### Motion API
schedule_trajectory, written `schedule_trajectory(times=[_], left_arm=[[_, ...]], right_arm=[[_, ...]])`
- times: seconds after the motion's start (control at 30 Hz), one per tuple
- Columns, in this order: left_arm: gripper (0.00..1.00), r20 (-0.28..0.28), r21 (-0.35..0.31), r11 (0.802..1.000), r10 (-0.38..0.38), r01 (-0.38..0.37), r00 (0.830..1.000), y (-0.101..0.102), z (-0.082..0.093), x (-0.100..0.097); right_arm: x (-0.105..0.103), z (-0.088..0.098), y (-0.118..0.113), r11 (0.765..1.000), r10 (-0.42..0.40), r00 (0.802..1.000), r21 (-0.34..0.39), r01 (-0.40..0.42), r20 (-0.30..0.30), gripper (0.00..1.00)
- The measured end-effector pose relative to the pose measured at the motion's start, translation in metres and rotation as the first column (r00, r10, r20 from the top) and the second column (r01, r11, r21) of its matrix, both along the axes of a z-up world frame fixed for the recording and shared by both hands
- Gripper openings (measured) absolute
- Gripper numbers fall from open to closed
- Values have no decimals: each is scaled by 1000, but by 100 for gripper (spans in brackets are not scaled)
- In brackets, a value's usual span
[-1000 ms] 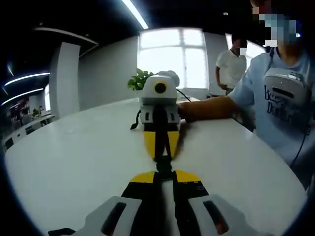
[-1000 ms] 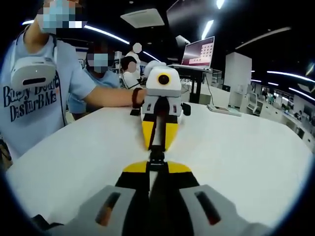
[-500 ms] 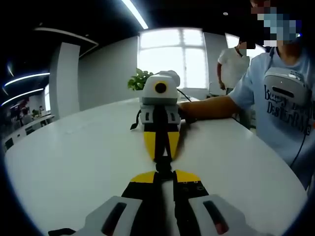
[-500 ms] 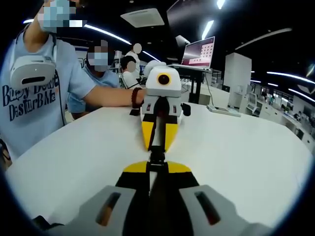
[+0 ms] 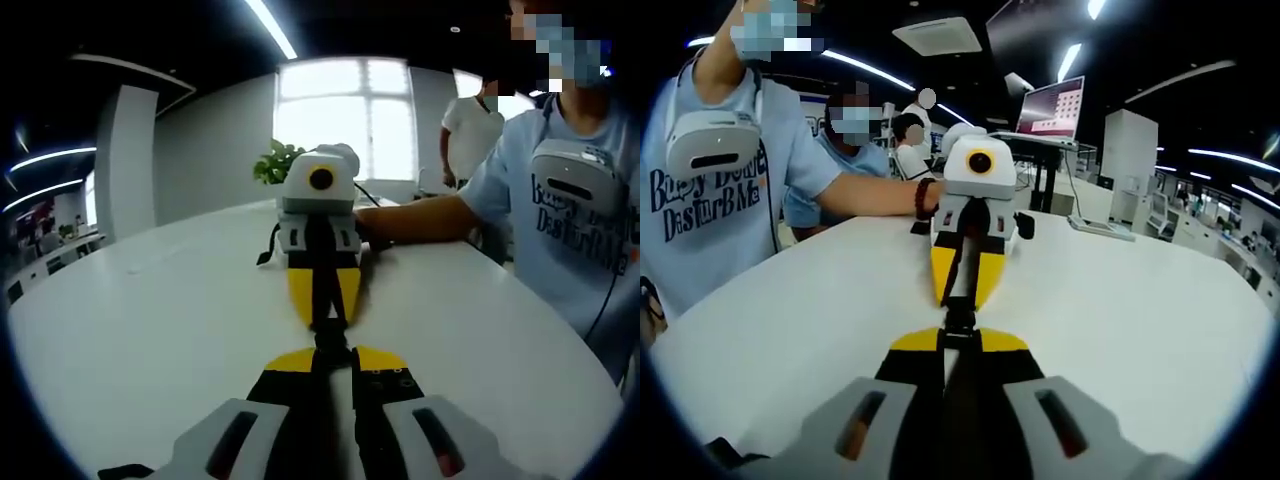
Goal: Snap the two parts of the plastic buckle together until the buckle closes and remains connected.
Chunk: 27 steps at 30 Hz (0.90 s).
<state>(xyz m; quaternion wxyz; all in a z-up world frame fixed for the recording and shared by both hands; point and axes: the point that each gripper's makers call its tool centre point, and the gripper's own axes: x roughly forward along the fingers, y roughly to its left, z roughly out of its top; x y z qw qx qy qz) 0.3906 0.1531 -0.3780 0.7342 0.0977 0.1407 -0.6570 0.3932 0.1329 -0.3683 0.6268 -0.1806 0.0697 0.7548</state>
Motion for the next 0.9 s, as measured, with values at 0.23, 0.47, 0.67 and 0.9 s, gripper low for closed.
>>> schedule_trajectory(times=[0.23,0.47,0.67,0.9], left_arm=[[9,-1,3,1000,-10,10,1000,-1,0,-1],[9,1,4,1000,-18,18,1000,-2,-1,-2],[9,0,2,1000,-28,28,1000,-4,-1,-3],[10,-12,0,999,-38,38,999,-3,-1,-4]], right_arm=[[-4,0,-2,1000,8,1000,-2,-8,-1,9],[-4,-1,-2,1000,12,1000,-4,-12,3,9],[-3,-1,-2,1000,20,1000,-3,-20,3,9],[-7,-2,-3,999,34,999,-6,-34,-10,9]])
